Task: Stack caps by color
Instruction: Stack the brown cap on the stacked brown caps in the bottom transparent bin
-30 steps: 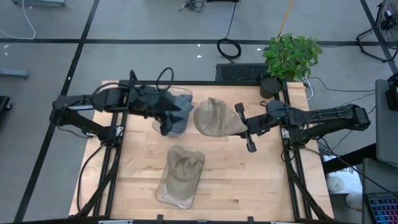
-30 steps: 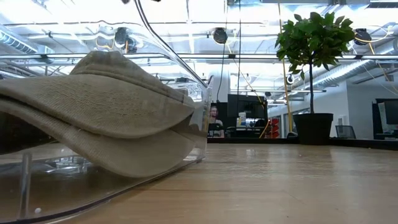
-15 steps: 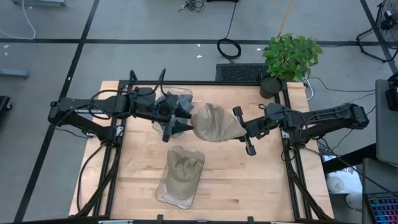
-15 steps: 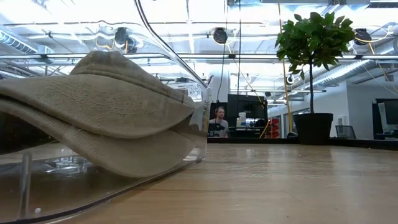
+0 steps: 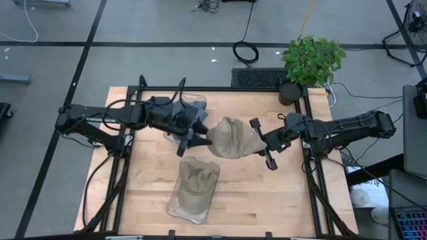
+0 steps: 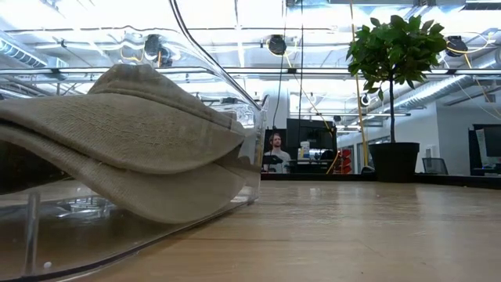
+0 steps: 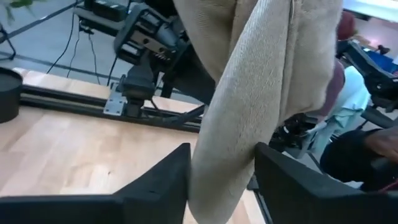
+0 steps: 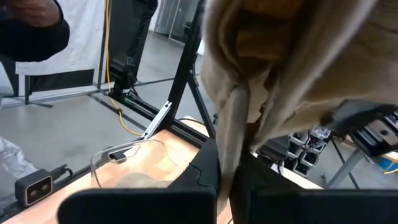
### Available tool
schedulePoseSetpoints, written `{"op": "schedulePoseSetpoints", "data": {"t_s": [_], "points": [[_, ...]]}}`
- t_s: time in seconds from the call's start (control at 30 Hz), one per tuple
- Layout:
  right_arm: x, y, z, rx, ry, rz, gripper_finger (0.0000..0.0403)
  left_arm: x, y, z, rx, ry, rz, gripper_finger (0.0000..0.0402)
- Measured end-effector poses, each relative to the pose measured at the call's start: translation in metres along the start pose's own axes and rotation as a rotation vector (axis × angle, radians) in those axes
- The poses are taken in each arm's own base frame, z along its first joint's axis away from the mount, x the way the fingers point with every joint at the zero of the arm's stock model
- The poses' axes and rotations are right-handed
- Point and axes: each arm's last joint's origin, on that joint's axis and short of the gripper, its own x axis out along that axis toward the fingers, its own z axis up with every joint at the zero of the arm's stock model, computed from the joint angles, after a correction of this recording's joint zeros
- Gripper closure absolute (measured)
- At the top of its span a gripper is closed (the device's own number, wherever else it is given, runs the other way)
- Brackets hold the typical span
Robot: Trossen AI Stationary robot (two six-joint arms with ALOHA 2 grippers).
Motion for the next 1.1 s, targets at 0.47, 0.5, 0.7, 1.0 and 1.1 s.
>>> {"op": "schedulePoseSetpoints", "data": {"t_s": [0.47, 0.5, 0.7, 1.0, 1.1], "points": [[0.0, -0.004, -0.003, 0.012, 0.054, -0.111, 0.0378, -0.003, -0.021, 0.001, 0.131, -0.02, -0.099, 0.0392], [0.0, -0.004, -0.004, 0.022, 0.065, -0.134, 0.0371, -0.005, -0.023, 0.001, 0.138, -0.026, -0.079, 0.0392], [-0.001, -0.007, -0.008, 0.046, 0.137, -0.226, 0.0284, -0.04, -0.031, 0.01, 0.152, -0.085, 0.088, 0.0392], [-0.001, -0.006, -0.011, 0.045, 0.166, -0.235, 0.0131, -0.089, -0.047, 0.02, 0.064, -0.209, 0.265, 0.0393], [-0.002, -0.007, -0.01, 0.043, 0.178, -0.297, 0.0116, -0.087, -0.056, 0.014, 0.02, -0.183, 0.244, 0.0393]]}}
